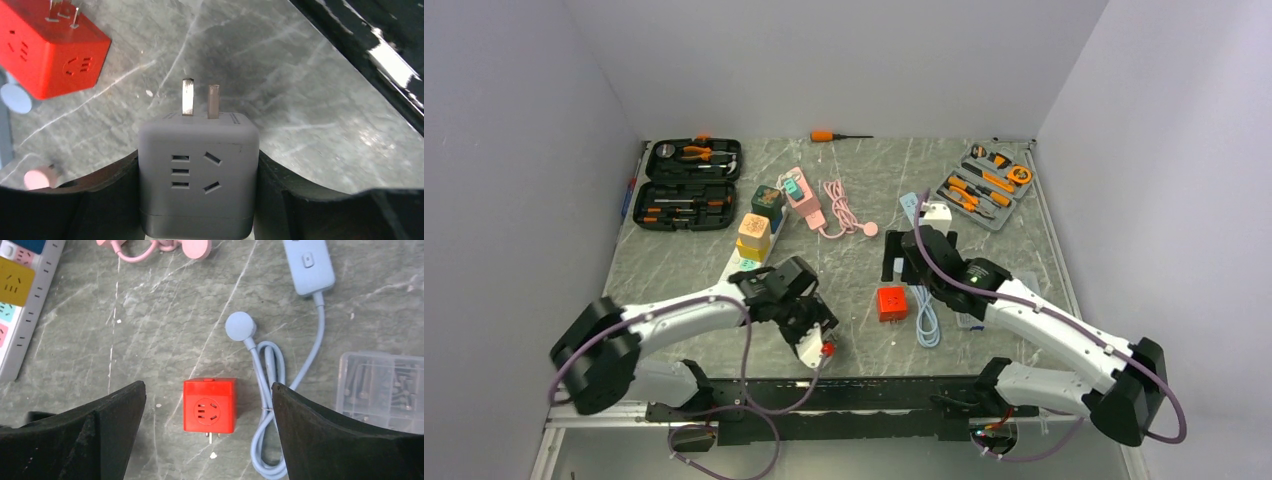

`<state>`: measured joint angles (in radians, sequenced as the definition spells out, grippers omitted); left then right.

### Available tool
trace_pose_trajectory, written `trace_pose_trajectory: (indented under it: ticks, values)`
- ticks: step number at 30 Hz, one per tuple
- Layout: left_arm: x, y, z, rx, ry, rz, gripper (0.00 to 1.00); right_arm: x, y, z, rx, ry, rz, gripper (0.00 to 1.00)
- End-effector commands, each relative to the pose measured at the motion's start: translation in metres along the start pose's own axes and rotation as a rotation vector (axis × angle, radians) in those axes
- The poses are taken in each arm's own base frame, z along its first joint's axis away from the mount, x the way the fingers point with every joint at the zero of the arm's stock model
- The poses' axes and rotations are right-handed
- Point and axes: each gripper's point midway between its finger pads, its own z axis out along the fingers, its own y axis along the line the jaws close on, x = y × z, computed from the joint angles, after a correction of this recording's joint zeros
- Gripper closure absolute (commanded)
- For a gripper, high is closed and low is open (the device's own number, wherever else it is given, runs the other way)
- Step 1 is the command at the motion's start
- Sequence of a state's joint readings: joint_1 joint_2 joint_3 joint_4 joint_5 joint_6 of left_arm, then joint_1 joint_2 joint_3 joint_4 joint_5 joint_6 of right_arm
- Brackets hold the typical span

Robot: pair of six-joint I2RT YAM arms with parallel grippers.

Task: Pull the plug off the socket
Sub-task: Place the plug at the center of the board.

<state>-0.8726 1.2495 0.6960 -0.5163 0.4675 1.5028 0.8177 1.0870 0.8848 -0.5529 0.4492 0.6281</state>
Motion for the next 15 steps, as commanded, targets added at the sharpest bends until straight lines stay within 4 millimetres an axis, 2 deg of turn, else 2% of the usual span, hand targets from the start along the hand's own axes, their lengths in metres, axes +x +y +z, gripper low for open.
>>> trace_pose_trajectory:
  ticks: [1,5,8,11,15]
  values:
    - [-0.015,0.042,0.015,0.008,-0.056,-0.016,1.0,-0.023,-0.021,-0.019,0.04,-0.101,0.015,0.03]
    - [-0.014,0.048,0.036,0.116,-0.069,-0.016,1.0,-0.039,-0.031,-0.034,0.043,-0.174,0.047,0.01]
    - [-0.016,0.061,0.053,0.133,-0.079,-0.037,1.0,-0.042,-0.035,-0.038,0.036,-0.195,0.066,0.0]
    - [-0.016,0.064,0.069,0.171,-0.075,-0.048,1.0,-0.043,-0.039,-0.04,0.038,-0.202,0.069,0.0]
    - [-0.002,0.067,0.086,0.184,-0.037,-0.026,1.0,-0.047,-0.041,-0.041,0.038,-0.203,0.075,0.0]
